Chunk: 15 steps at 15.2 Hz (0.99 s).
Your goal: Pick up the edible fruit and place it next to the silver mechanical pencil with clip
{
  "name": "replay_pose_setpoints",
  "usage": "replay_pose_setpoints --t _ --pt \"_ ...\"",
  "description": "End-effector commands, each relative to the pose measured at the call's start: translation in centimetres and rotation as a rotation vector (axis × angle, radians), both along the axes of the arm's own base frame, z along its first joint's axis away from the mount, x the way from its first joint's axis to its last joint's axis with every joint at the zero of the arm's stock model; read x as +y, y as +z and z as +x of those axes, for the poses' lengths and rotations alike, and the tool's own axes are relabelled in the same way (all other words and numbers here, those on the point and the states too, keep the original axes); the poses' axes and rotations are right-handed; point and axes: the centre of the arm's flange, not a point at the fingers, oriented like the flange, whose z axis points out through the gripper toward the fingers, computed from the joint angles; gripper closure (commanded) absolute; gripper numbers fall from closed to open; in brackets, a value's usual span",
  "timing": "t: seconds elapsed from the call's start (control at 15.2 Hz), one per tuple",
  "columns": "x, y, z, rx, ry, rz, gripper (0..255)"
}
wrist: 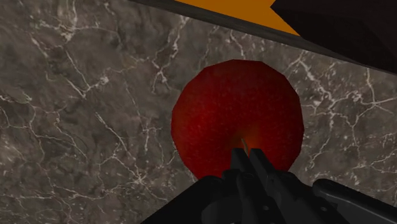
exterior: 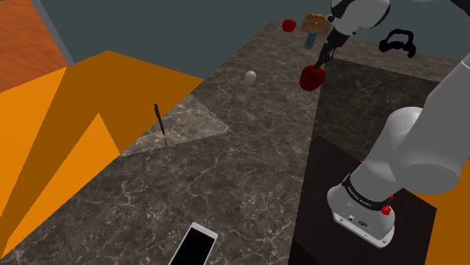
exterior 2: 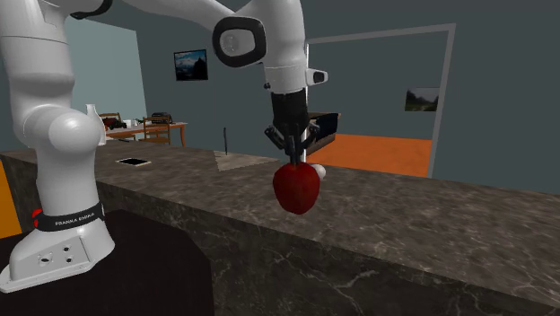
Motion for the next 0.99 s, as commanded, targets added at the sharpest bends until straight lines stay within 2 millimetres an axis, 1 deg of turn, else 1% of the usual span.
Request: replay_pose_setpoints --t 0.0,0.92 --pt "0.1 1.1 -0.1 0.000 0.000 0.000 255" --pt "0.1 8.5 -0.1 0.000 0.000 0.000 255"
